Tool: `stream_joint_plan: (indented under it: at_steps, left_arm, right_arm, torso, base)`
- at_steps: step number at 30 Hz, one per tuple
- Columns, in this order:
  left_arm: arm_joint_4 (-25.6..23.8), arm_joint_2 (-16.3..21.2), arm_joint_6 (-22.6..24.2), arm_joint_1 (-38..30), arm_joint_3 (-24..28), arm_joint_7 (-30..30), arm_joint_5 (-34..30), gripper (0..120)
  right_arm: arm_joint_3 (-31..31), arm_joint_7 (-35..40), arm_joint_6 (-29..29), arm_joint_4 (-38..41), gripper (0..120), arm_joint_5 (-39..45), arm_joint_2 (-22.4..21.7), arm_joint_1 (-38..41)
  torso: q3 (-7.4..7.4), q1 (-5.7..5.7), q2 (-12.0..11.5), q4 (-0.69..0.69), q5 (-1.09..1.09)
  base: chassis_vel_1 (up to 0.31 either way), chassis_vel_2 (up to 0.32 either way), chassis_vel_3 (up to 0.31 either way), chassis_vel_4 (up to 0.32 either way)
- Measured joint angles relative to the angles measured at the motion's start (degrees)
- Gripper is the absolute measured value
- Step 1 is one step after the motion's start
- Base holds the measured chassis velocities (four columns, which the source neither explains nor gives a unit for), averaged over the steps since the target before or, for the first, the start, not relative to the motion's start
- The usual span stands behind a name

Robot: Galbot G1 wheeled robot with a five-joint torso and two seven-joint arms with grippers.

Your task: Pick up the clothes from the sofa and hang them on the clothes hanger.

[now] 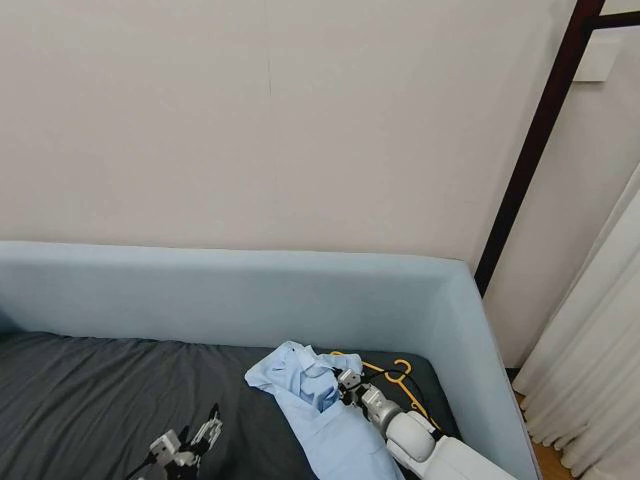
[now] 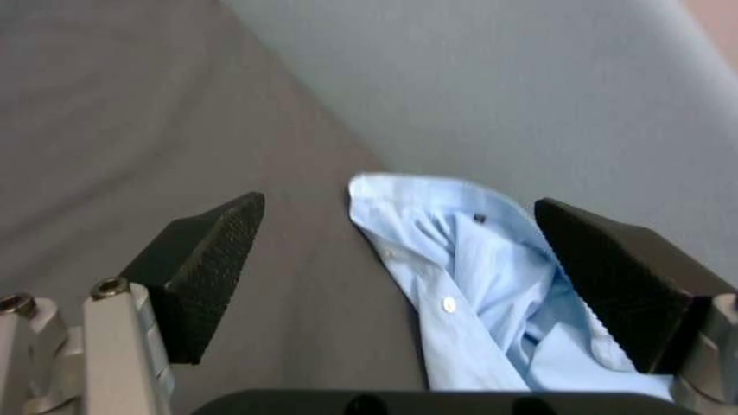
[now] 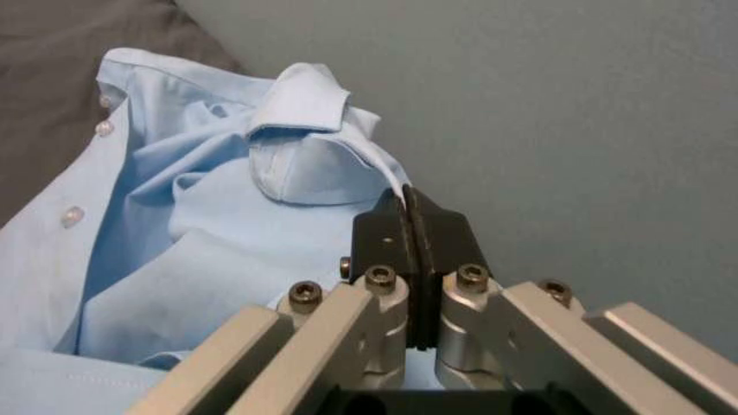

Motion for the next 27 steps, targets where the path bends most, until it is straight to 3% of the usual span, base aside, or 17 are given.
stream_joint_plan:
  at_steps: [7, 12, 20, 27]
  left_arm:
    - [9.43, -1.51, 4.17, -10.84, 4.21, -2.78, -7.63, 91]
    - [12.73, -2.77, 4.8, -14.98, 5.31, -2.86, -9.13, 91]
    - [22.06, -6.36, 8.78, -24.7, 6.53, -4.02, -11.07, 93]
    - [27.6, -8.42, 11.91, -28.13, 6.28, -5.41, -11.26, 92]
  right_arm:
    - [1.58, 0.43, -0.3, 3.33, 0, 0.12, -3.29, -1.81]
    - [2.32, 0.49, -0.32, 4.38, 0, 0.39, -4.65, -2.68]
    - [3.92, 0.47, -0.03, 5.6, 0, 0.24, -6.33, -4.85]
    - [3.95, 0.53, 0.02, 5.64, 0, 0.12, -6.4, -5.04]
  torso:
    - [0.0, 0.0, 0.0, 0.01, 0.0]
    - [0.0, 0.0, -0.01, 0.01, -0.01]
    - [0.0, 0.0, -0.01, 0.01, -0.01]
    - [0.0, 0.0, -0.01, 0.01, -0.02]
  base:
    - [0.0, 0.0, 0.0, 0.0]
    - [0.0, 0.0, 0.0, 0.0]
    - [0.0, 0.0, 0.0, 0.0]
    - [0.0, 0.0, 0.0, 0.0]
